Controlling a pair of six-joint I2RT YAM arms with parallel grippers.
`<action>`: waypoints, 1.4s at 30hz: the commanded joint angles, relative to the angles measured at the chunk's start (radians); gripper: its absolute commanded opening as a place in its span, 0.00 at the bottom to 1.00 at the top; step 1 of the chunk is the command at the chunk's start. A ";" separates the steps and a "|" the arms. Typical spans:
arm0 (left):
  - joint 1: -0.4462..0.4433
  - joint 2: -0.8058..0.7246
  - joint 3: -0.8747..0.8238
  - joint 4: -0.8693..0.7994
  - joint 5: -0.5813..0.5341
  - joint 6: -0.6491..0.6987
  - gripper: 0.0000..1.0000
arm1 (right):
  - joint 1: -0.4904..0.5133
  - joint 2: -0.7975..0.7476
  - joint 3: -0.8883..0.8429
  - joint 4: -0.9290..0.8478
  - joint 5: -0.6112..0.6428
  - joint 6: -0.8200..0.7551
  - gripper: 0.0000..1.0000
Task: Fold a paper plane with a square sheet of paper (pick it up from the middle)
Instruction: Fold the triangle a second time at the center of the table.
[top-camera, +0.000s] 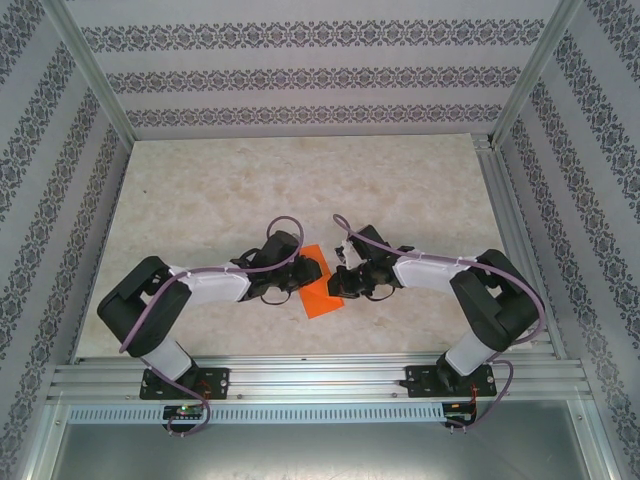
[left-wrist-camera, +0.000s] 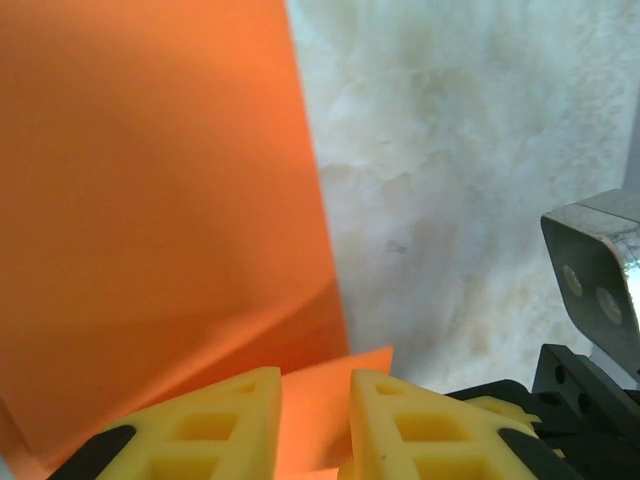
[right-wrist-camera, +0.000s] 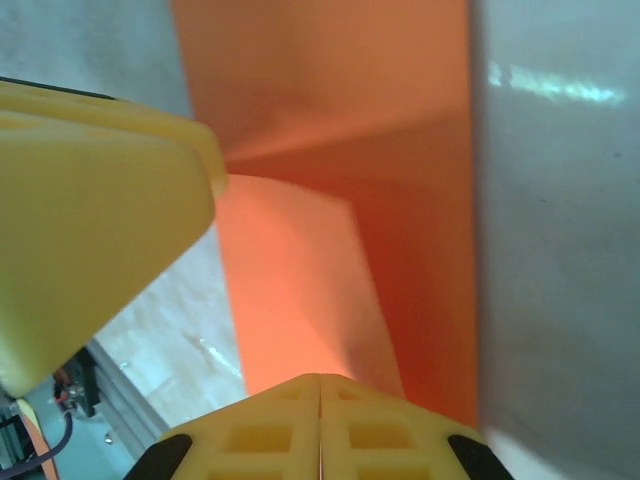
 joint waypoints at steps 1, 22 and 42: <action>-0.019 -0.033 -0.006 0.000 0.001 0.026 0.27 | -0.008 -0.047 -0.015 -0.018 -0.008 0.005 0.08; -0.073 0.009 -0.014 0.057 0.009 0.003 0.24 | 0.001 0.054 -0.028 0.001 0.019 0.002 0.05; -0.085 0.123 -0.030 0.026 -0.057 -0.031 0.19 | 0.008 0.030 -0.023 -0.044 0.013 -0.024 0.06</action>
